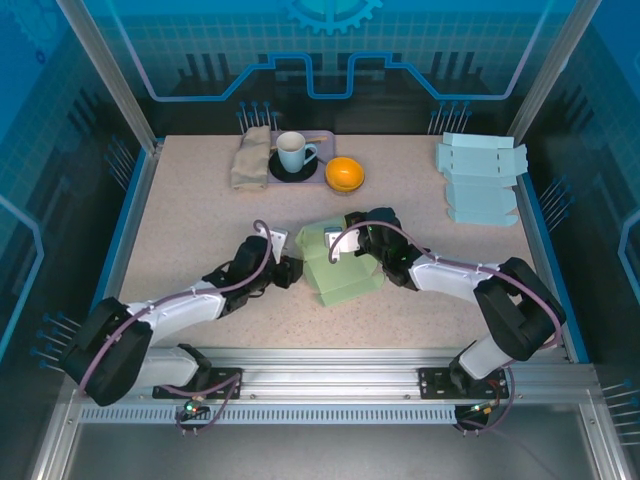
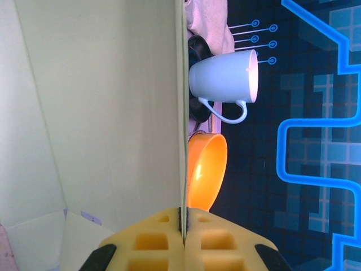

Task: Fold the paper box

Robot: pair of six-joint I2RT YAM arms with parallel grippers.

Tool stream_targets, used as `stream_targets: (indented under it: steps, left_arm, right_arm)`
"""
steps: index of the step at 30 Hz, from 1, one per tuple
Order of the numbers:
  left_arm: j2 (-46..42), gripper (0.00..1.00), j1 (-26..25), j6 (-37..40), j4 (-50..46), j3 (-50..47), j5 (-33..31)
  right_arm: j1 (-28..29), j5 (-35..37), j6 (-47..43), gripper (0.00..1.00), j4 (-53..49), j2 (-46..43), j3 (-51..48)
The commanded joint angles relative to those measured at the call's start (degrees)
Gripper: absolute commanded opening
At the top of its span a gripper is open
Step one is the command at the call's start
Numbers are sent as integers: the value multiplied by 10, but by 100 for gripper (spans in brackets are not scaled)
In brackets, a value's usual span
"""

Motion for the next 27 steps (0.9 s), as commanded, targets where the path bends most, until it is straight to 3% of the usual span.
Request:
stream_targets:
  steps: [1, 13, 21, 27]
  left_arm:
    - [15, 46, -2, 27, -13, 25, -33]
    - [49, 45, -2, 49, -12, 52, -57]
    - [36, 46, -6, 37, 28, 35, 27]
    - [33, 46, -6, 39, 34, 21, 38]
  right_arm:
    - [11, -15, 9, 0, 6, 6, -8]
    - [10, -55, 6, 0, -51, 5, 1]
    - [3, -16, 22, 0, -41, 41, 19]
    - [2, -7, 27, 0, -12, 54, 14]
